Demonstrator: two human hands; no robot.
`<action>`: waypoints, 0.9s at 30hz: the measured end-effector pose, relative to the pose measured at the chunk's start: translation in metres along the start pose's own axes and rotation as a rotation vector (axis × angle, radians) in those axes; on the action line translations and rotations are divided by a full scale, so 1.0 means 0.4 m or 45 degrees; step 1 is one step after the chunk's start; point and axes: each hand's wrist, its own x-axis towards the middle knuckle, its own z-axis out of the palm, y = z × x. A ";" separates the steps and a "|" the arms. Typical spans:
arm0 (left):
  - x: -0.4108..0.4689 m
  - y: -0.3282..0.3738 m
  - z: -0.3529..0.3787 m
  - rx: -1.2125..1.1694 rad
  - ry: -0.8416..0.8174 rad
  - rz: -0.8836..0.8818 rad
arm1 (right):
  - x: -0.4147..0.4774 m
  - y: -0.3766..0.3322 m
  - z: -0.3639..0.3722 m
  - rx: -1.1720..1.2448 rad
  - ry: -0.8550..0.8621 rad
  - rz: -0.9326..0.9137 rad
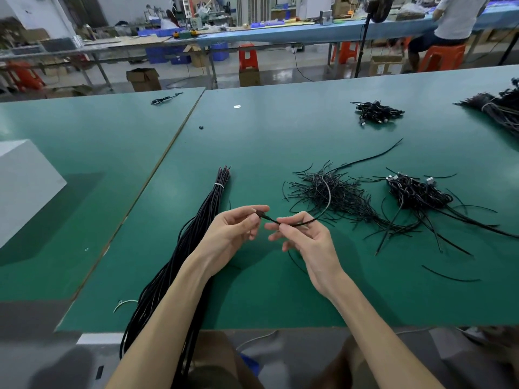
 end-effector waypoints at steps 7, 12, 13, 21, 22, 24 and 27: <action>-0.010 -0.009 -0.004 0.037 -0.168 -0.047 | -0.006 -0.002 0.005 -0.214 -0.136 0.067; -0.005 -0.006 -0.010 -0.124 -0.200 0.113 | -0.005 -0.005 0.010 -0.234 -0.094 0.047; -0.004 -0.002 -0.012 -0.228 -0.170 0.125 | -0.006 -0.006 0.010 -0.210 -0.054 0.042; -0.004 0.011 -0.013 -0.432 -0.089 0.057 | 0.001 -0.003 0.001 -0.015 0.192 0.072; -0.004 0.013 -0.010 -0.427 -0.101 0.036 | 0.001 -0.002 0.003 -0.043 0.162 0.065; -0.005 0.015 -0.006 -0.416 -0.125 -0.001 | -0.001 0.001 0.005 -0.146 0.070 0.043; -0.008 0.018 -0.004 -0.426 -0.169 -0.006 | -0.003 -0.001 0.009 -0.375 -0.046 0.016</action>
